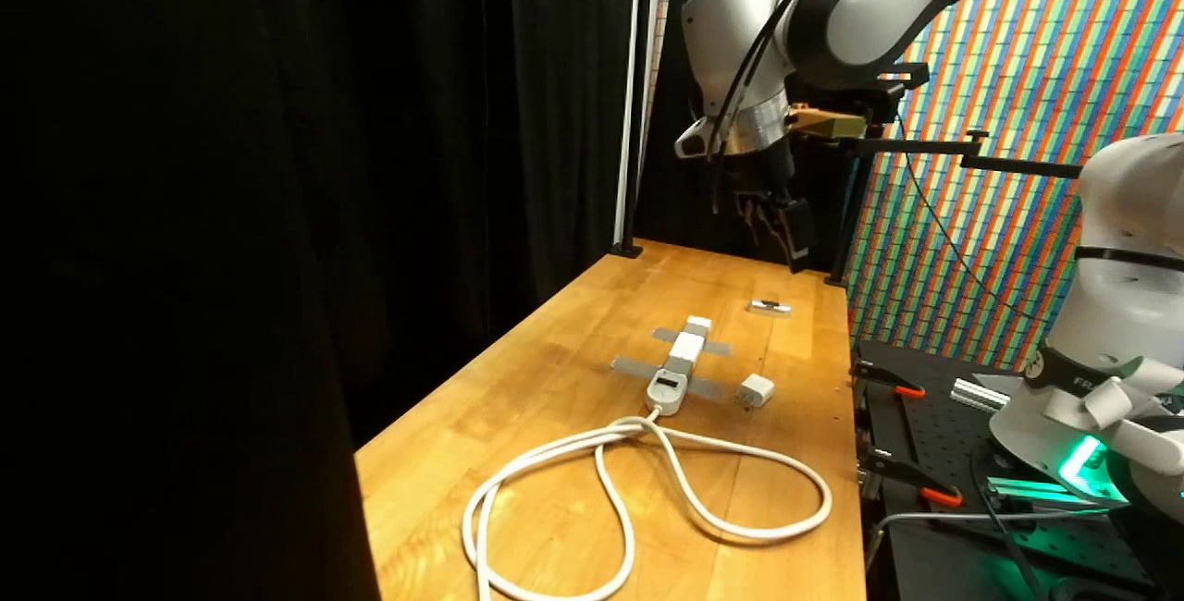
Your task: Place the white adaptor on the white extension cable
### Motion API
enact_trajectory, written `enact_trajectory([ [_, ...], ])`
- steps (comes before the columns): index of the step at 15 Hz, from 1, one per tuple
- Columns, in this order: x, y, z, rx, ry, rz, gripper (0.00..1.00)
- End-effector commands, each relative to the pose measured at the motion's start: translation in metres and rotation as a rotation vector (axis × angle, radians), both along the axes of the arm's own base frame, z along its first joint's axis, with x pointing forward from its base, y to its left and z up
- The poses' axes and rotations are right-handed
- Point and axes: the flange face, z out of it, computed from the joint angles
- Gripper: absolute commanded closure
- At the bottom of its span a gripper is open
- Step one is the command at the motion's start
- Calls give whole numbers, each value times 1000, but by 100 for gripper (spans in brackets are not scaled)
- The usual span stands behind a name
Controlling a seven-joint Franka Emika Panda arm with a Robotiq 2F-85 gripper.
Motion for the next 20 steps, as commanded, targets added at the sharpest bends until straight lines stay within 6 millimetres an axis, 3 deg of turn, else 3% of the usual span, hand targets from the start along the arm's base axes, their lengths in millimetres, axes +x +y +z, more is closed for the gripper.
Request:
enact_trajectory([
  [1, 16, -23, -47, 73, 20, 187, 0],
  [4, 9, -27, -91, 157, 34, 323, 0],
  [8, -19, -17, -135, 236, 46, 378, 0],
  [13, -51, -12, -167, 213, 79, 261, 0],
  [20, -51, -39, -197, 344, 24, 167, 0],
])
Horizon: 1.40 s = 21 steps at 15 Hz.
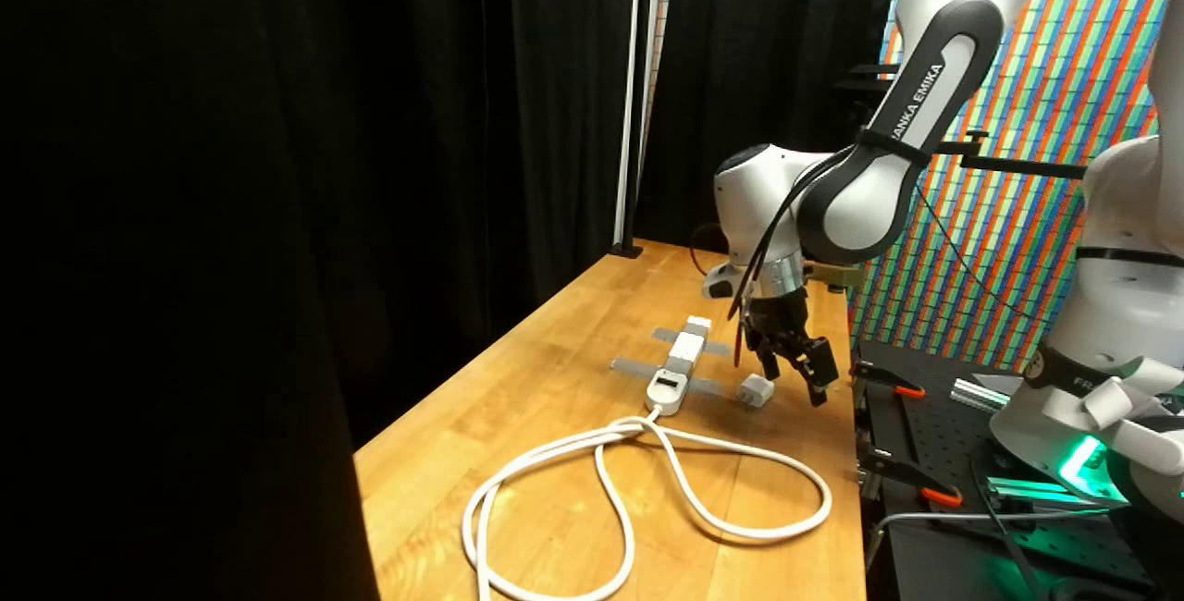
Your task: Place the white adaptor on the white extension cable
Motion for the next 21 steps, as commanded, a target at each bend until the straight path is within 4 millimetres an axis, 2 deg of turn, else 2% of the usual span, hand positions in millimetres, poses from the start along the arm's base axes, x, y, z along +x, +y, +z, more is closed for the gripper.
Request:
enact_trajectory([
  [1, 4, -21, -12, 79, -39, 18, 0],
  [4, 8, -40, -18, 92, -44, 143, 0],
  [8, 13, -64, -12, 117, -99, 277, 0],
  [14, 21, -75, 1, 148, -270, 496, 0],
  [18, 29, -86, -4, 173, -347, 688, 0],
  [21, 32, -93, -10, 183, -334, 742, 0],
])
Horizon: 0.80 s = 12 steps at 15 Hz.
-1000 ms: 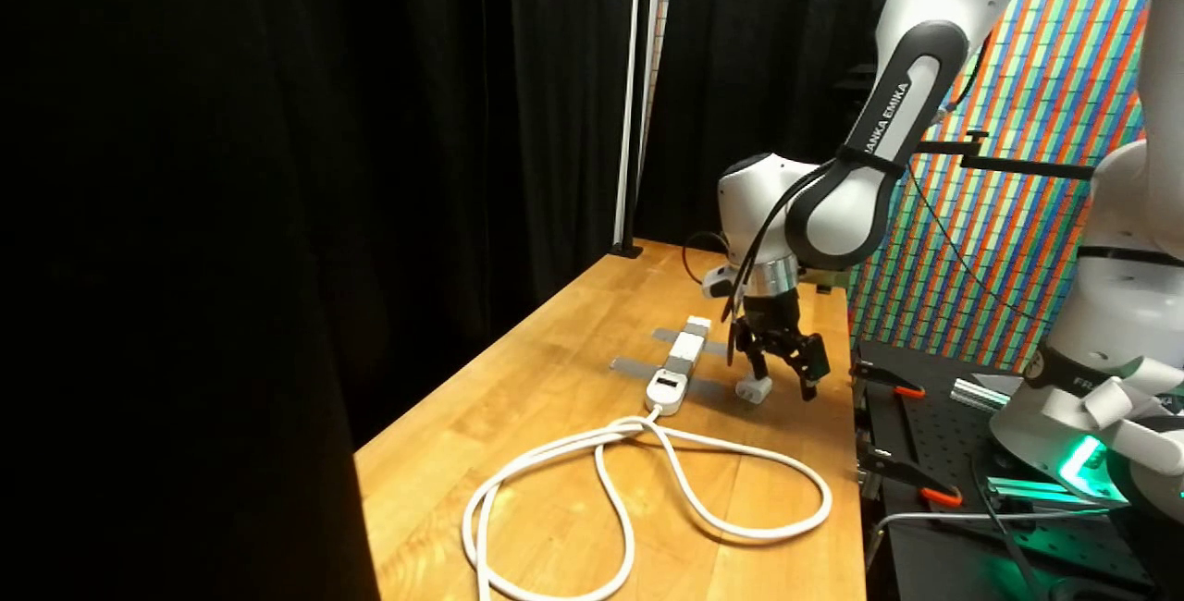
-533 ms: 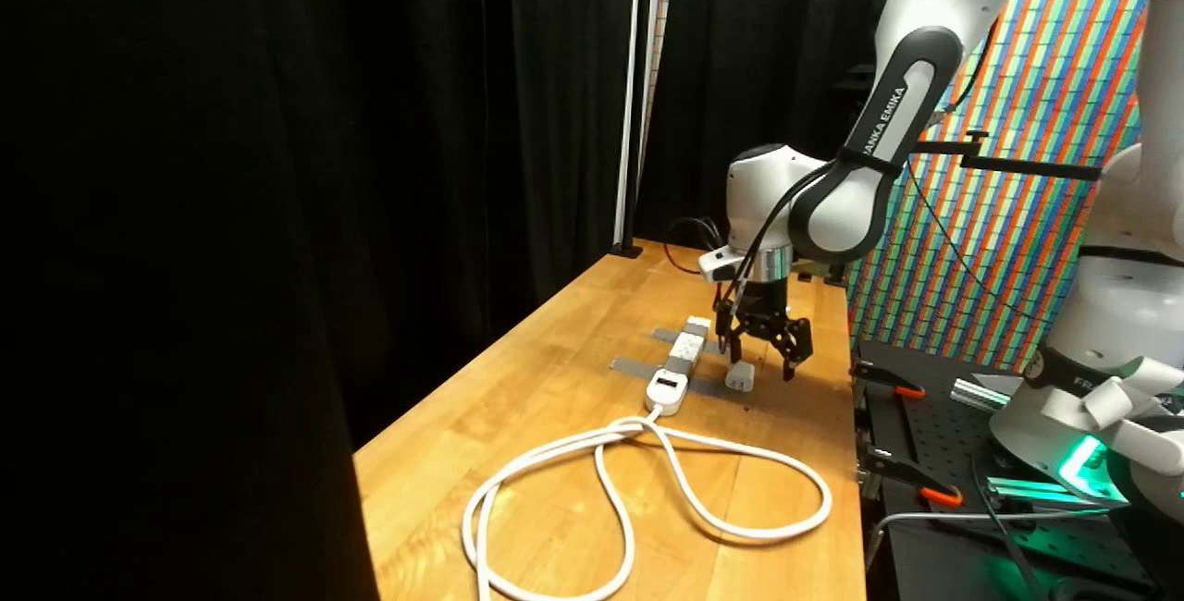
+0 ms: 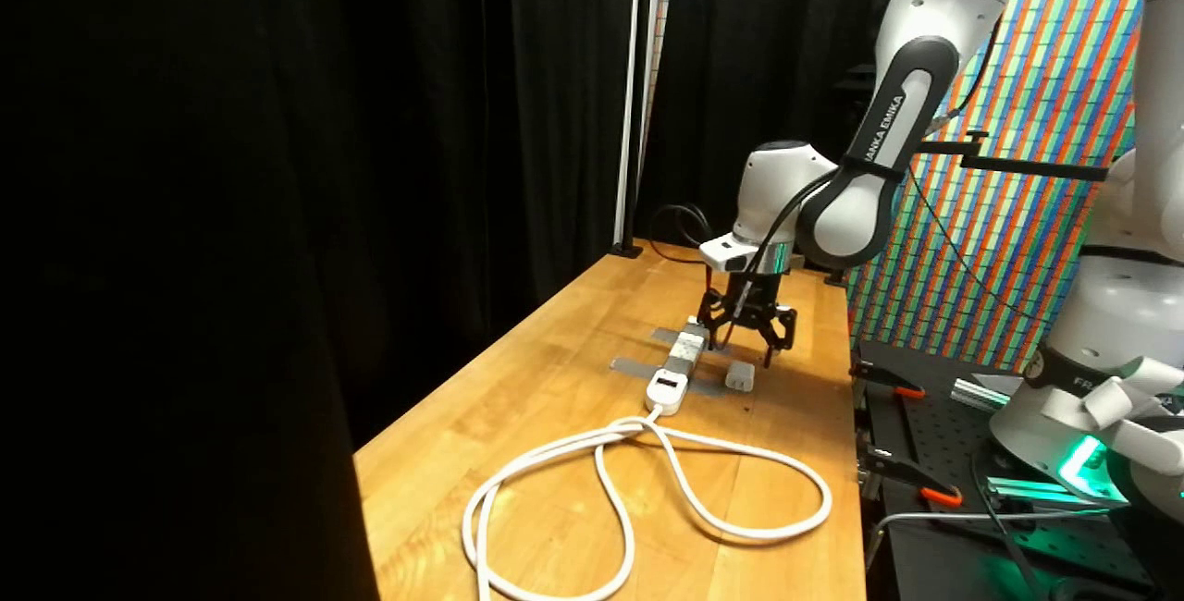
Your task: Place the white adaptor on the white extension cable
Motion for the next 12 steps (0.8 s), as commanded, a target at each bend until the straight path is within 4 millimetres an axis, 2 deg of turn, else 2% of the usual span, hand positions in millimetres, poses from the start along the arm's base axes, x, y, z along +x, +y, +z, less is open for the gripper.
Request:
enact_trajectory([
  [1, 0, -8, -8, -4, 8, 59, 0],
  [4, 2, -9, -18, 6, 35, 61, 0],
  [5, 2, -8, -19, 6, 40, 64, 25],
  [6, 3, -7, -21, 8, 44, 65, 26],
  [12, 4, -7, -29, 15, 59, 58, 73],
])
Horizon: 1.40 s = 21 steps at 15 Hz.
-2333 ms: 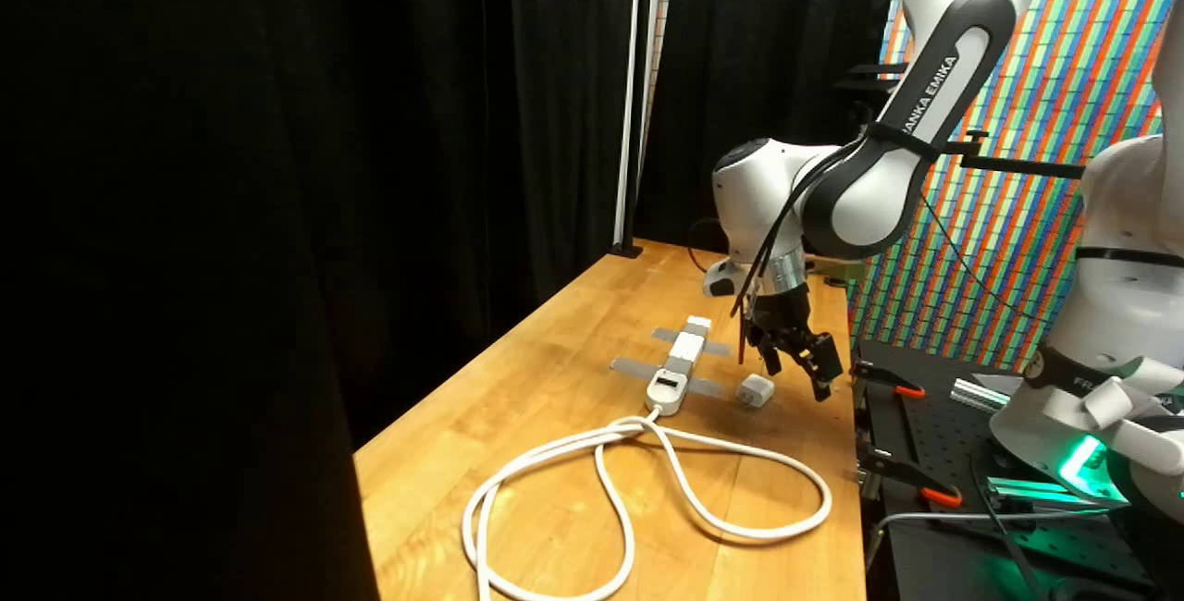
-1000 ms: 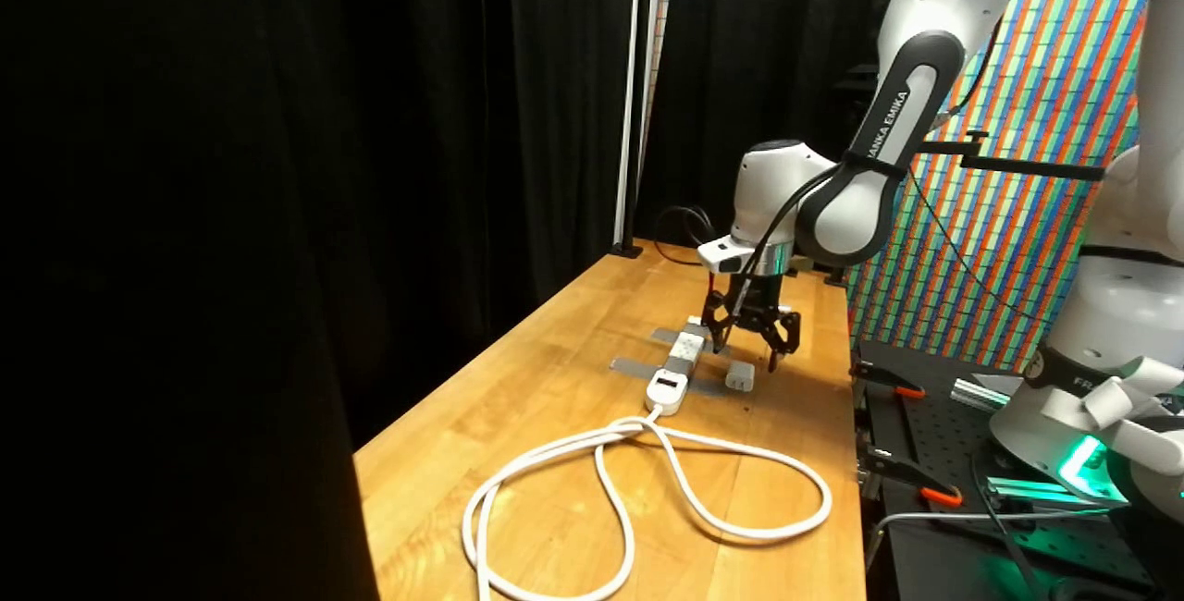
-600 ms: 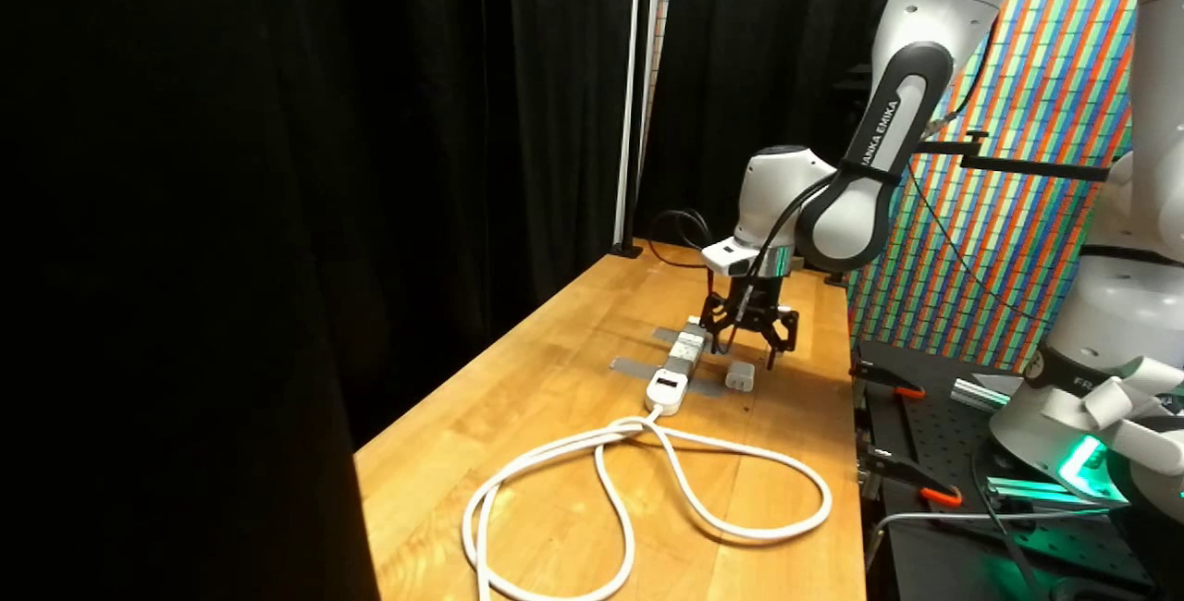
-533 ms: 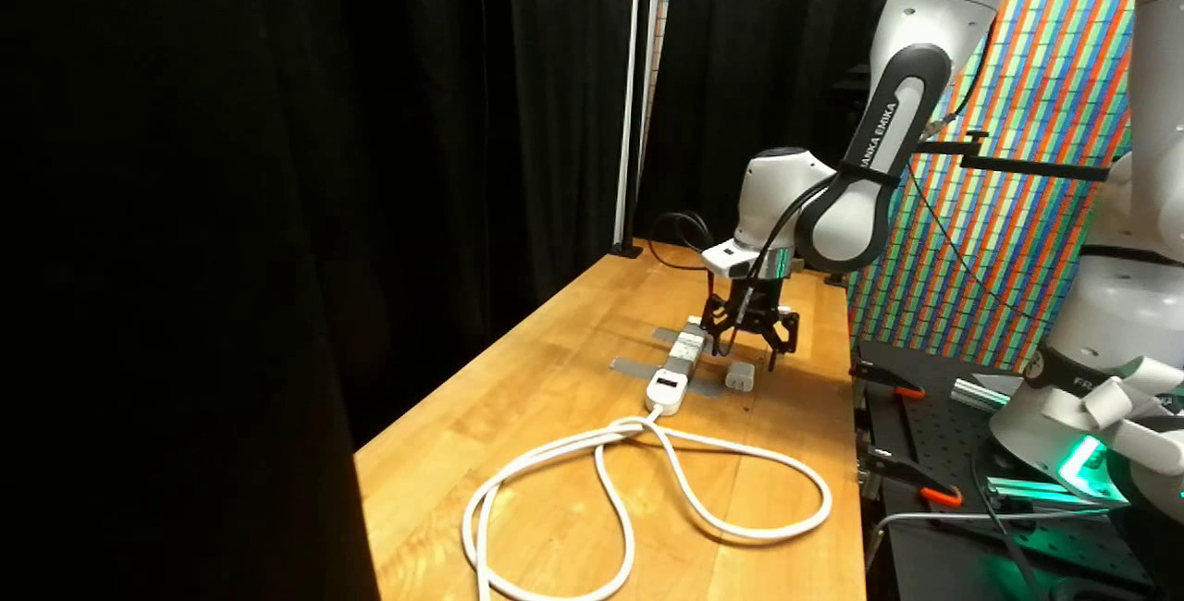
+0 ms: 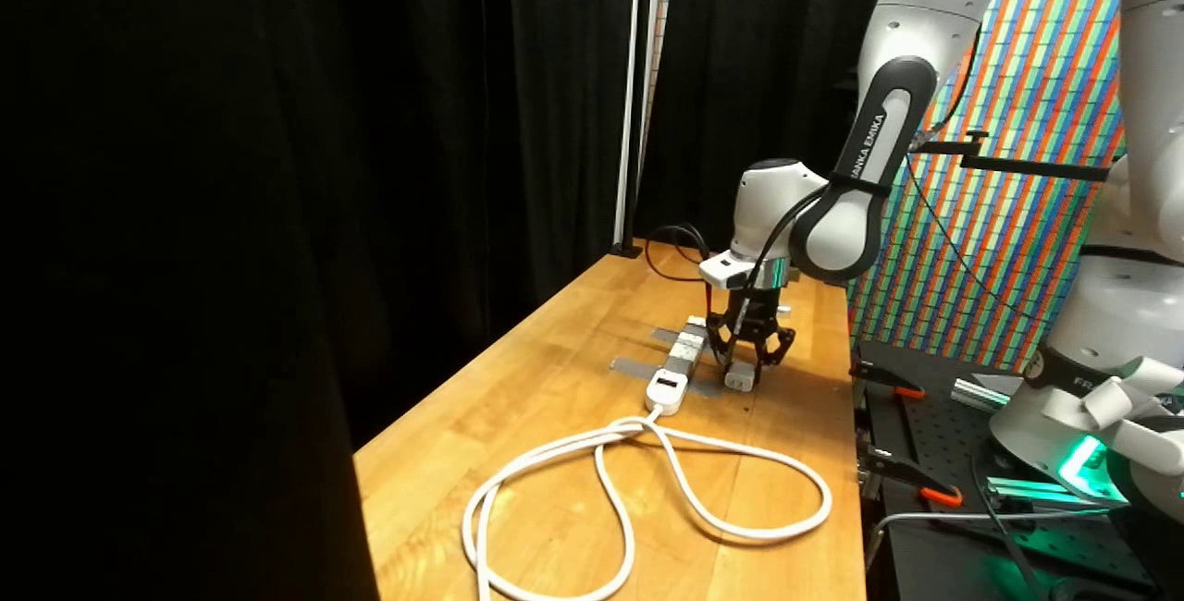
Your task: Place the white adaptor on the white extension cable
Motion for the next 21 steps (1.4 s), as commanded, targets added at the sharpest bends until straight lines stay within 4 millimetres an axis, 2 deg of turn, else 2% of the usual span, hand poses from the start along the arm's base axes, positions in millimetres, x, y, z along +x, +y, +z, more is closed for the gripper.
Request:
enact_trajectory([
  [1, 7, -3, -3, 6, 8, 11, 77],
  [4, 6, -8, 0, -44, 84, -51, 77],
  [8, 9, -19, 27, -208, 219, -200, 77],
  [10, 15, -15, 45, -296, 275, -271, 77],
  [12, 24, -5, 61, -388, 325, -339, 77],
  [14, 40, 15, 80, -484, 346, -402, 77],
  [18, 77, 47, 103, -699, 310, -444, 77],
  [21, 97, 62, 112, -861, 269, -422, 77],
])
